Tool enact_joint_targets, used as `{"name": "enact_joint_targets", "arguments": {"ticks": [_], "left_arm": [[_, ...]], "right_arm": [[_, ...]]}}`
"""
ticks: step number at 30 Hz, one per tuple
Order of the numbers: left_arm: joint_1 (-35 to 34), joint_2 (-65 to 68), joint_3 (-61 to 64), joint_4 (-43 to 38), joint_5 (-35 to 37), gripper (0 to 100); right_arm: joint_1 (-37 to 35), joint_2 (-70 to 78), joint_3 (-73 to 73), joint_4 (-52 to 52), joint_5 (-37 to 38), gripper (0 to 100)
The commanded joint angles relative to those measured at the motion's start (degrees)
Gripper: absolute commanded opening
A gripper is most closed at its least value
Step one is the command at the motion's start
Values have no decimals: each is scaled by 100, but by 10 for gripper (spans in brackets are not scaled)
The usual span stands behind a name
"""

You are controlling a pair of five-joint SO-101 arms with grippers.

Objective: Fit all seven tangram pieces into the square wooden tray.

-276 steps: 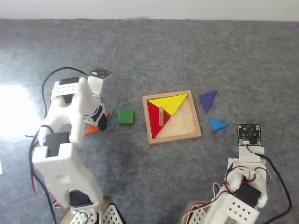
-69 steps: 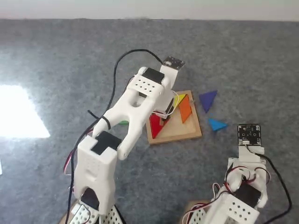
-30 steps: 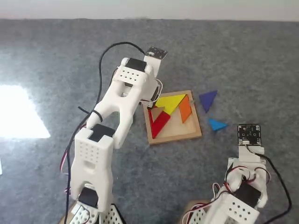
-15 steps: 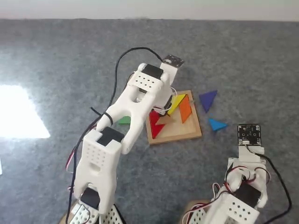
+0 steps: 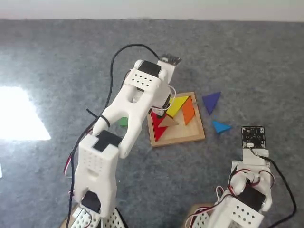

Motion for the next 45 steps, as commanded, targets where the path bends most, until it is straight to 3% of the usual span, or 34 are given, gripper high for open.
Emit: {"name": "enact_joint_targets", "arguments": {"ticks": [1,5,20,35,40,45], "left_arm": [[563,-809,110,123,18,100],[932,-844,567,-193,18,100],[958,-308,1024,-976,0,100],[914,668,-611,-914,-132,100],[870,1073,-1508,-360,-132,98],[905,642,-2352,193,-158,62]], "right_arm": [[-92,-110,97,48,18,94],[-92,-110,97,48,18,94],[-92,-110,97,48,18,94],[-92,-110,97,48,18,94],[-92,-110,97,48,18,94],[-92,-110,97,48,18,94]]}}
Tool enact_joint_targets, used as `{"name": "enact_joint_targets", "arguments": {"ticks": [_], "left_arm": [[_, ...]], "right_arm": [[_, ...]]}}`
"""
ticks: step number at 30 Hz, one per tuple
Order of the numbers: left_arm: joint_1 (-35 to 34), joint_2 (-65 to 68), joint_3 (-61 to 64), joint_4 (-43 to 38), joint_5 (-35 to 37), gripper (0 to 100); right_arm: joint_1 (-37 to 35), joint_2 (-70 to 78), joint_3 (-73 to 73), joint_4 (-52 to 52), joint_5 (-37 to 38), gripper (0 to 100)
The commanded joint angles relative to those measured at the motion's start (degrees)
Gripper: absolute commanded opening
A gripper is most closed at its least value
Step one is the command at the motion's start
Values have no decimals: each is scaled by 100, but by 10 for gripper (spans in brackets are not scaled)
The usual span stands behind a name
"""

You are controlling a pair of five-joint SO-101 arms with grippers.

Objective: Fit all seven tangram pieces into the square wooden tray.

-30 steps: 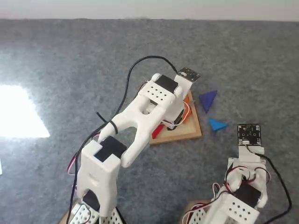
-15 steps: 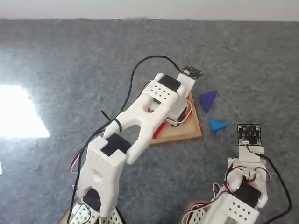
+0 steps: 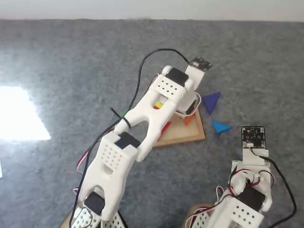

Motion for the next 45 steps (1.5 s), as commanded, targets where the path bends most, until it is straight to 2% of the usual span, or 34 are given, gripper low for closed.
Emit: {"name": "enact_joint_targets", "arguments": {"ticks": [1,6,13,18,22,27,32,38,41,45], "left_arm": [[-35,-589,-857,431,-70,62],[-26,-923,-699,738,-167,62],[-290,-1565,-31,695,-193,58],[-651,-3165,101,800,-185,58],[-1231,-4659,857,782,-185,59],[-2251,-6549,2844,220,-527,62],[-2831,-8985,5956,-1002,-1011,62],[-3024,-11473,9701,-2752,-1758,62],[-3622,-12413,10624,-2980,-1749,62],[-4352,-13415,11477,-2989,-1749,62]], "right_arm": [[-92,-110,97,48,18,94],[-92,-110,97,48,18,94],[-92,-110,97,57,53,97],[-163,-101,70,31,70,99],[-488,-84,-70,66,255,115],[-1279,-66,-888,400,273,136],[-2440,646,-1864,453,308,137],[-4171,3398,-3402,418,185,138],[-4787,4866,-4255,198,-299,138],[-5332,6527,-4615,-989,-765,138]]}}
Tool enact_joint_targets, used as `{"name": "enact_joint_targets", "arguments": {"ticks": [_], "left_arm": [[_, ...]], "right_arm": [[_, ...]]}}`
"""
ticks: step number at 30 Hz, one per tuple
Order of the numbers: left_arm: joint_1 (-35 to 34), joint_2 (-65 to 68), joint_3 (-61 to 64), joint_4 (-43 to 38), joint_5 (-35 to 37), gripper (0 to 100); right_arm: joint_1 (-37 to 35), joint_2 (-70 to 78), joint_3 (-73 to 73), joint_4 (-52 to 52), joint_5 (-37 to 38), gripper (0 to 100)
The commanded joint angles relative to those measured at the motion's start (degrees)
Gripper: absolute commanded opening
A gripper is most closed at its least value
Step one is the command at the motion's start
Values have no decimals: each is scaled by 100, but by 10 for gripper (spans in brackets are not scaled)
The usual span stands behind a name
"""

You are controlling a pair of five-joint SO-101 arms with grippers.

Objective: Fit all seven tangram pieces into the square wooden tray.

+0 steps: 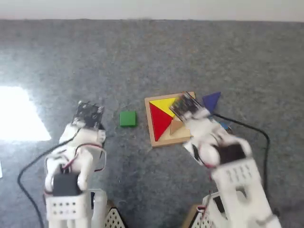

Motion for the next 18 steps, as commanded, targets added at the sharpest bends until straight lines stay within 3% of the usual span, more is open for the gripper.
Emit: {"name": "enact_joint_targets", "arguments": {"ticks": [1,6,18], "left_arm": [[-774,-1204,884,-237,-35,62],[-1829,-1943,1429,-510,-26,62],[-1864,-1987,1534,-519,105,62]], "right_arm": [[-620,1991,-598,-1367,-527,138],[-681,3266,-598,-2440,-589,138],[-681,4400,-800,-2993,-624,138]]}}
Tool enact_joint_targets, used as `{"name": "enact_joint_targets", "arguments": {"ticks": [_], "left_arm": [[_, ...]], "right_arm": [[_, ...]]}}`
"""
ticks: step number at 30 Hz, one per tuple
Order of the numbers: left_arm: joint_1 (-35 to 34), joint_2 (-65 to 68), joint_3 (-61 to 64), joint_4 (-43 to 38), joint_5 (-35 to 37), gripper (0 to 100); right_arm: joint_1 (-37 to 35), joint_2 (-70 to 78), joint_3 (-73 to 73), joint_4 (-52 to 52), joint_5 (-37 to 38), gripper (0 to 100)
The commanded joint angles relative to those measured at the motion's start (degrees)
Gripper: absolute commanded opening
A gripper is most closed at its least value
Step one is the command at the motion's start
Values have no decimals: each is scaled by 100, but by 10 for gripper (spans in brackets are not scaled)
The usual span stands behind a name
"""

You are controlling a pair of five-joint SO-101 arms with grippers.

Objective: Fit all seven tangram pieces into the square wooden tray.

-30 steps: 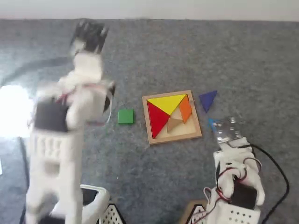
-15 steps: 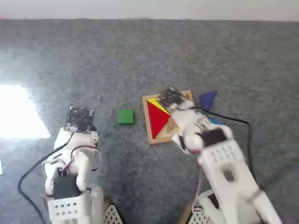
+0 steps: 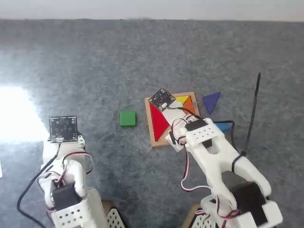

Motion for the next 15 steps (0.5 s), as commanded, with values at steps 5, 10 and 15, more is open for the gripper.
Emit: {"name": "enact_joint_targets", "arguments": {"ticks": [5,10,15], "left_arm": [[-18,-79,-66,-35,53,62],[0,-79,-66,-26,53,62],[246,-62,-40,0,53,62]], "right_arm": [[4,620,-756,-127,-70,138],[119,936,-1213,-119,-35,138],[602,1086,-1723,84,70,138]]}}
